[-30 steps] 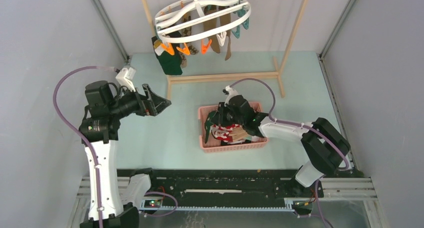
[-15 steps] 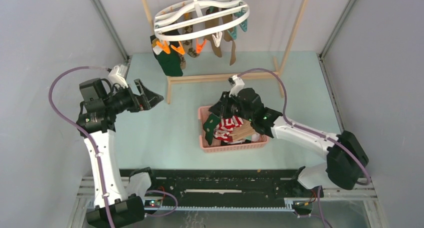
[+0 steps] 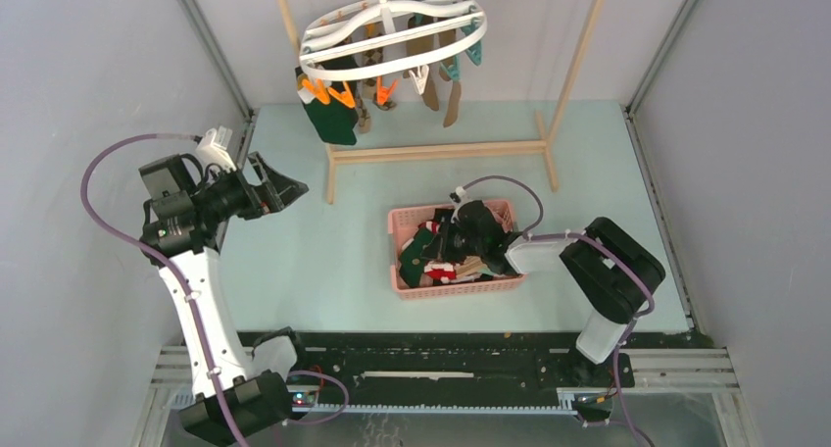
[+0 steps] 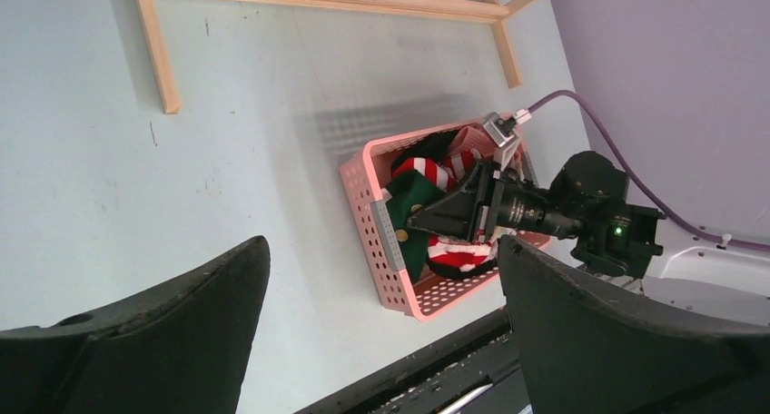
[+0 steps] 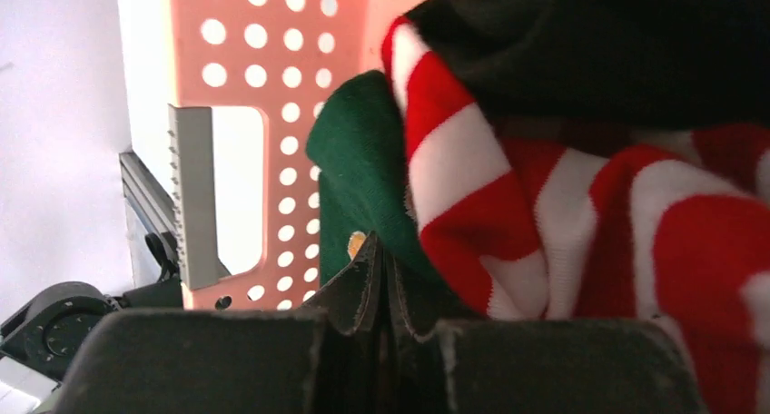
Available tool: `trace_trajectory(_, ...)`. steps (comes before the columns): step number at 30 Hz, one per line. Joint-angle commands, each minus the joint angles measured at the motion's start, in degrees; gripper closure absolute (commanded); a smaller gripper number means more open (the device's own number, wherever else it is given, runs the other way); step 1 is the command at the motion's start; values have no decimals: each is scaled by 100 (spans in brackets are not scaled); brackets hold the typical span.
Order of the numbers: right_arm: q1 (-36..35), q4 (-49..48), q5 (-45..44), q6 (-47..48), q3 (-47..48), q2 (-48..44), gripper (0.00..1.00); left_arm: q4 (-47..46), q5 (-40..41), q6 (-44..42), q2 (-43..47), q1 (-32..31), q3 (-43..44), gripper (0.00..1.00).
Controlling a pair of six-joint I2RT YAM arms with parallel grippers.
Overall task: Remove the socks clipped to the hanger
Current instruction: Place the sock in the bin, then remove the sock from the hanger.
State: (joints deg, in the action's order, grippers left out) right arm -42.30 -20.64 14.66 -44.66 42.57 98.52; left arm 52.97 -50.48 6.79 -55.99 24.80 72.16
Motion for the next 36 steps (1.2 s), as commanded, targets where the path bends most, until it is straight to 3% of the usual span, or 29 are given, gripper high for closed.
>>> trace_trajectory(1,-54,-441,-508,24,-95,-174,86,-4,-152,-192,-3,60,342,0)
trace_trajectory(4,-399,-299,-1169,390,-108,-876,75,-11,-84,-249,-9,65,294,0)
trace_trajectory(7,-740,-270,-2020,730,-45,-1527,47,-73,-64,-265,-8,79,205,0)
trace_trajectory(9,-924,-200,-2352,975,160,-1773,35,-176,-56,-245,-23,70,149,0)
trace_trajectory(12,-1045,-343,-2548,1330,564,-1771,20,-318,-37,-169,-101,71,141,0)
trace_trajectory(16,-902,-742,-2187,1919,1575,-990,6,-206,-96,-198,-141,76,190,0)
trace_trajectory(23,-370,-2039,-953,2275,3378,1089,3,-6,100,-266,-141,77,232,0)
trace_trajectory(29,-210,-2047,-316,2578,5333,2544,8,115,154,-317,-275,92,248,0)
trace_trajectory(36,-110,-1793,-257,2752,7335,3942,12,400,86,-664,-393,91,281,0)
